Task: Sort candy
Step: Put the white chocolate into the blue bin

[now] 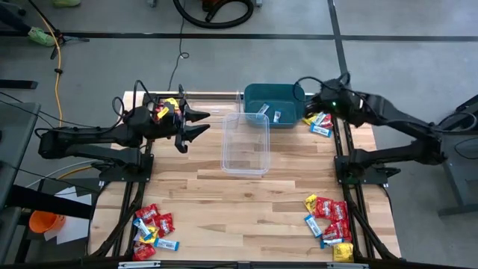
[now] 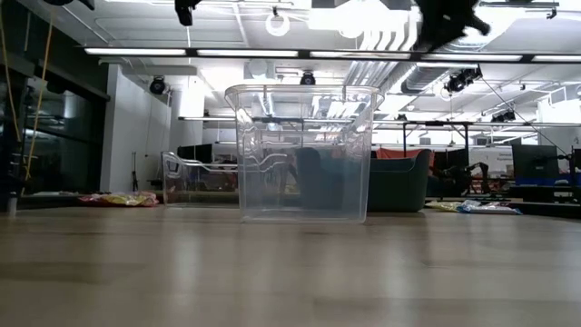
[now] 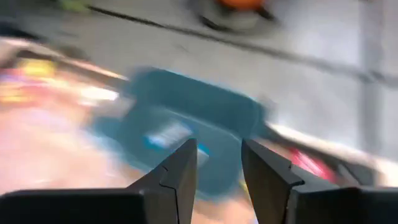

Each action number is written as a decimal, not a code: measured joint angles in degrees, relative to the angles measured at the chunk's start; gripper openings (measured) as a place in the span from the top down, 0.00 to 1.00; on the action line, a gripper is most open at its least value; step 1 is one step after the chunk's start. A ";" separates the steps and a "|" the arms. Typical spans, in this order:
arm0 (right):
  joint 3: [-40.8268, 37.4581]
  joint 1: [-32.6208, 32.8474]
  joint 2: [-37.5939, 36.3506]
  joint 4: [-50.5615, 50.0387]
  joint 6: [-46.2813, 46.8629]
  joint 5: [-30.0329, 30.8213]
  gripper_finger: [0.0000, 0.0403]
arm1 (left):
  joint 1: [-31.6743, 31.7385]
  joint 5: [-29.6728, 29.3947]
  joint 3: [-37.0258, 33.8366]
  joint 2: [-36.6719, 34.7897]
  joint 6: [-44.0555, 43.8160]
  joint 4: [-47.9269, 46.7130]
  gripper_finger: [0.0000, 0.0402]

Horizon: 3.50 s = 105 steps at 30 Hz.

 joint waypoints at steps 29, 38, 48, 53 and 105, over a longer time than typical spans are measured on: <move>-28.07 -24.25 17.68 2.68 -26.85 -20.87 0.70 | 2.05 -0.01 0.00 0.00 -1.46 -1.00 0.51; -28.07 -24.25 26.85 5.40 -32.09 -16.45 0.70 | 2.05 0.00 0.02 0.00 -1.49 -0.94 0.51; -27.99 -24.25 32.21 8.82 -32.77 -13.15 0.70 | 2.05 -0.01 0.04 0.00 -1.49 0.00 0.51; -27.99 -24.23 32.97 10.81 -36.78 -12.82 0.70 | 2.05 0.00 0.07 0.00 -1.48 0.38 0.51; -10.65 -19.26 2.95 8.02 -31.11 -55.98 1.00 | 2.05 -1.51 0.11 -2.25 -1.36 1.36 0.51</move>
